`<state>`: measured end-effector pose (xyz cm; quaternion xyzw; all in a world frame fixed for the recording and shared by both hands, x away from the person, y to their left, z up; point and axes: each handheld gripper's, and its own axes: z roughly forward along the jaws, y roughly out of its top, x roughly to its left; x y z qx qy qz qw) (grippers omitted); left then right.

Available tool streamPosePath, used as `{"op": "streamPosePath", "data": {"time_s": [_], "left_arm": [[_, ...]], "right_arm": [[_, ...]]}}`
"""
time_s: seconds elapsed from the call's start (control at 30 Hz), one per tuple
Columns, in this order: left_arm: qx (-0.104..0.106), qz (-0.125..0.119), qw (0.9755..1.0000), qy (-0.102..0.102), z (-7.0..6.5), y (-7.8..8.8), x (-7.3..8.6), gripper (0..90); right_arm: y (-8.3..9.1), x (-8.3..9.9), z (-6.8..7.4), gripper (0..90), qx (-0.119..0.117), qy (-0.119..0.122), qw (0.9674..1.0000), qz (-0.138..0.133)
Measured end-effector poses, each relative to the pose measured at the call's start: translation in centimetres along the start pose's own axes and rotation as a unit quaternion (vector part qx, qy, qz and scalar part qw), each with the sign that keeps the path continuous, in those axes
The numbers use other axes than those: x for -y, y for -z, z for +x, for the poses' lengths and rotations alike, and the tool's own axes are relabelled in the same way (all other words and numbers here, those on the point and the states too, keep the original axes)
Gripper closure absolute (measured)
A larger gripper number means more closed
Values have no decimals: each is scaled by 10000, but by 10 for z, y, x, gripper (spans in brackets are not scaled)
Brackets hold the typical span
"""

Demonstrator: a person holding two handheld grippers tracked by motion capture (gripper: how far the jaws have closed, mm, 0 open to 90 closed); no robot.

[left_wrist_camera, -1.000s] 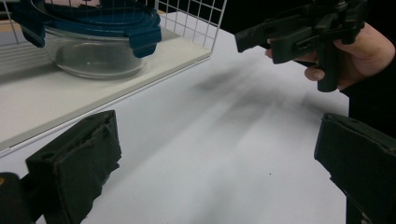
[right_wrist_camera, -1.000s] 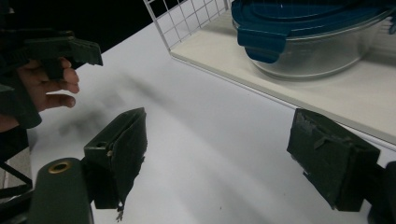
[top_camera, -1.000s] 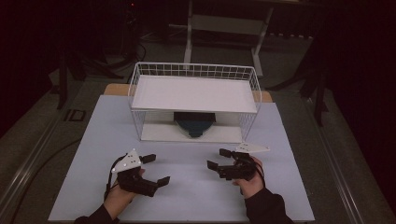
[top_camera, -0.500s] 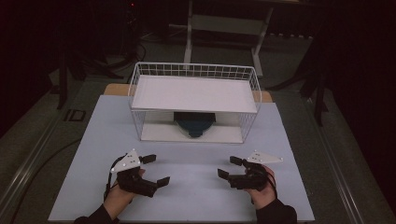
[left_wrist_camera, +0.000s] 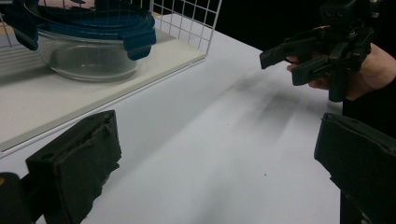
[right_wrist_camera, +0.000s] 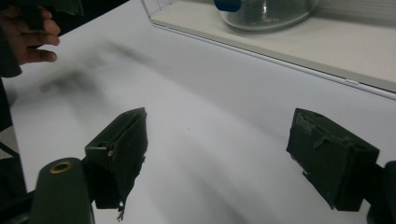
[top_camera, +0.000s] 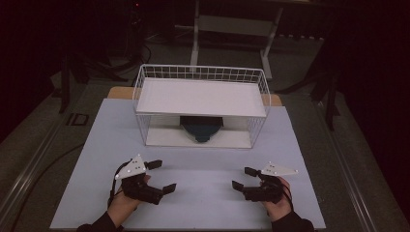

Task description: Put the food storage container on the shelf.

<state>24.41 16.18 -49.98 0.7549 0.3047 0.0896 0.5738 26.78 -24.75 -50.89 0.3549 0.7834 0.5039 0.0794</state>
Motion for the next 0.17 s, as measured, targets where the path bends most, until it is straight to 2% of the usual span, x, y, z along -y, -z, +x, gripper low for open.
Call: {"op": "streamPosePath", "data": {"time_s": [0.17], "left_arm": [[9, -39, 10000, 10, 0, 0, 0, 5]], "right_arm": [[-1, 2, -5, 198, 44, -60, 10000, 16]]}}
